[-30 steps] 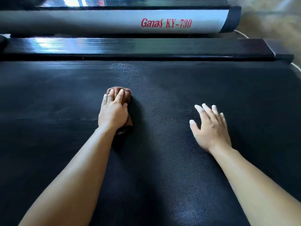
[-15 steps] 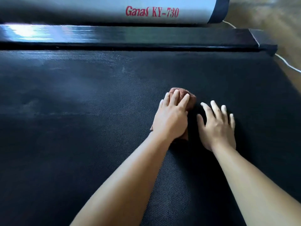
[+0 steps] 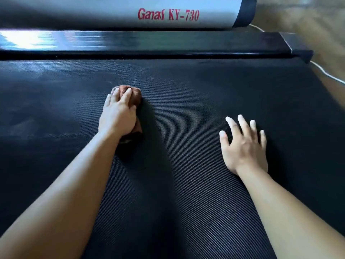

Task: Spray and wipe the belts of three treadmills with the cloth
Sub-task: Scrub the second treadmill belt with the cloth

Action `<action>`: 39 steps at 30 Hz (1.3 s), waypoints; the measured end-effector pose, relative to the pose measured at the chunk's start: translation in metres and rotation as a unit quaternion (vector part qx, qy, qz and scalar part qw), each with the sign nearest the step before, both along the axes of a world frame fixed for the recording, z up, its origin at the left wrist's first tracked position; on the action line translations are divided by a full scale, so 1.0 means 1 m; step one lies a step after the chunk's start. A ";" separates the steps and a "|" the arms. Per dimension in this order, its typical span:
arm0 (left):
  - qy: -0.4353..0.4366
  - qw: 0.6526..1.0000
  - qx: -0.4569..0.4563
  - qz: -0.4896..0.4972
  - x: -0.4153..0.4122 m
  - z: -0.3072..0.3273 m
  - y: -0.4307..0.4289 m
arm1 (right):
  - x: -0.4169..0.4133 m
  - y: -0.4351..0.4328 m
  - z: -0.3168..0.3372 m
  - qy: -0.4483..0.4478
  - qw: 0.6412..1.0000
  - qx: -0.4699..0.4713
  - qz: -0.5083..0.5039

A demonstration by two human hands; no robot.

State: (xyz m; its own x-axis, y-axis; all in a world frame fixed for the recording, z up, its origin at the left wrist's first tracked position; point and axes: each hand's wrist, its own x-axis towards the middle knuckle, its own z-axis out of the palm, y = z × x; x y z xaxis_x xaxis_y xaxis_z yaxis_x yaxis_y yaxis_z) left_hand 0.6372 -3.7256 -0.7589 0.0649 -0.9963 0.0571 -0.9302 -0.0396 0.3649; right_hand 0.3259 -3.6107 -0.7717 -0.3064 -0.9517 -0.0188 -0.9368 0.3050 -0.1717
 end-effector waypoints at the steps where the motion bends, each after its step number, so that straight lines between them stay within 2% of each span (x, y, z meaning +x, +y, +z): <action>1: -0.008 1.000 -0.003 0.000 -0.008 0.000 -0.009 | 0.000 0.000 0.000 0.001 1.000 0.000 0.001; 8: -0.036 0.992 -0.012 -0.121 -0.103 -0.008 -0.051 | 0.000 0.000 -0.001 -0.002 1.000 -0.001 -0.002; 12: -0.036 0.974 -0.022 -0.220 -0.154 -0.008 -0.016 | 0.000 0.000 0.001 -0.005 1.000 0.004 -0.001; 15: -0.013 0.962 -0.023 -0.272 -0.156 -0.006 0.029 | -0.001 0.000 0.002 -0.007 1.000 0.005 -0.005; 21: 0.021 0.979 -0.013 -0.204 -0.073 -0.005 0.059 | 0.000 -0.001 -0.001 -0.001 1.000 0.008 -0.008; 26: 0.010 0.998 -0.004 -0.069 0.005 -0.010 0.004 | 0.000 -0.002 -0.001 0.000 1.000 0.008 -0.008; 29: -0.008 1.000 -0.007 -0.004 0.023 -0.006 -0.038 | 0.000 -0.002 -0.001 0.002 1.000 0.009 -0.007; 34: -0.002 0.999 0.008 0.038 -0.021 0.002 -0.097 | 0.001 -0.002 0.000 0.009 1.000 0.007 -0.006; 39: -0.006 0.997 0.016 -0.078 -0.109 0.008 -0.107 | 0.002 -0.001 0.000 0.008 1.000 0.004 -0.005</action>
